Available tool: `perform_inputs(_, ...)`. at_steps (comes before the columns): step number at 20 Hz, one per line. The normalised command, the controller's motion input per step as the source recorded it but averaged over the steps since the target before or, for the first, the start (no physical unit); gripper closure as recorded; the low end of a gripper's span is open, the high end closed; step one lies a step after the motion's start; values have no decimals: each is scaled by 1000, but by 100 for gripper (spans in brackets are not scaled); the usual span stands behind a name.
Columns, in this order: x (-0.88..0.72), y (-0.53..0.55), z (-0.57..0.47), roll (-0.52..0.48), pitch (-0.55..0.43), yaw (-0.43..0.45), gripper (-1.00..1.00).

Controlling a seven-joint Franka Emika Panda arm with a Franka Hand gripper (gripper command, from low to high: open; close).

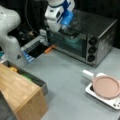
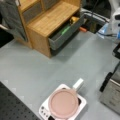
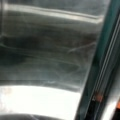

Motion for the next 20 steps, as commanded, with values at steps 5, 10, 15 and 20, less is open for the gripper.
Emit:
perform_inputs(5, -168, -327, -314, 231, -188, 28, -100)
perform_inputs(10, -171, -393, -305, 230, -176, 9, -100)
perform_inputs(15, -168, -408, -347, 237, -164, 8, -100)
perform_inputs(20, -94, -291, -291, 191, -178, -3, -100)
